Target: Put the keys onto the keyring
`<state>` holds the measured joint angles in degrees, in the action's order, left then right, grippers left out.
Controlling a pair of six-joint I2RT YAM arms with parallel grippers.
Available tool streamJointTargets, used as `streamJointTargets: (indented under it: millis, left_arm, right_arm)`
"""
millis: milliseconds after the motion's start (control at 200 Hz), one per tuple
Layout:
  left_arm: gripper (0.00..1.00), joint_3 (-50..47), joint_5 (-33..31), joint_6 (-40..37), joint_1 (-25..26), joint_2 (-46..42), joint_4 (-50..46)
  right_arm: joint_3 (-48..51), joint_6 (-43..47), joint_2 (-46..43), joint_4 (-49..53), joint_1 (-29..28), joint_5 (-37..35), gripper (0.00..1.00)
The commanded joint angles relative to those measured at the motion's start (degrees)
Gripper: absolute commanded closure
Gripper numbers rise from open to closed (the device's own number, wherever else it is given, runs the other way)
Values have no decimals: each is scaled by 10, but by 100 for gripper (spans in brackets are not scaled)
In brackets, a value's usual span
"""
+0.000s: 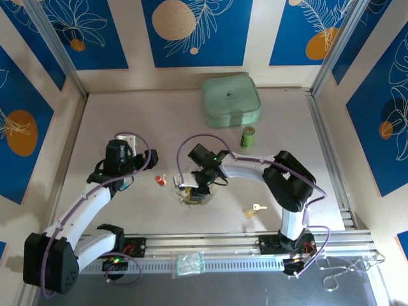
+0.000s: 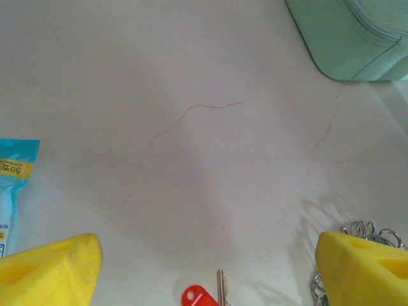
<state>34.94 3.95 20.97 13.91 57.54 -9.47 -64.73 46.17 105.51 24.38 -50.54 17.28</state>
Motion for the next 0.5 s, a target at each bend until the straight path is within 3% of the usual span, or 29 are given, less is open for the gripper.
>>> streamJointTargets:
  millis: [0,210,495]
  left_arm:
    - [14,-6,-10,7,3,-2,8]
    - [14,-6,-7,8,5,4,10]
    - [14,-6,-7,9,4,5,10]
  right_arm:
    - [5,30,14,-8,-6,18,66]
    - [9,23,27,-34,-15,-11,64]
    - [12,38,28,-12,-21,-5,72]
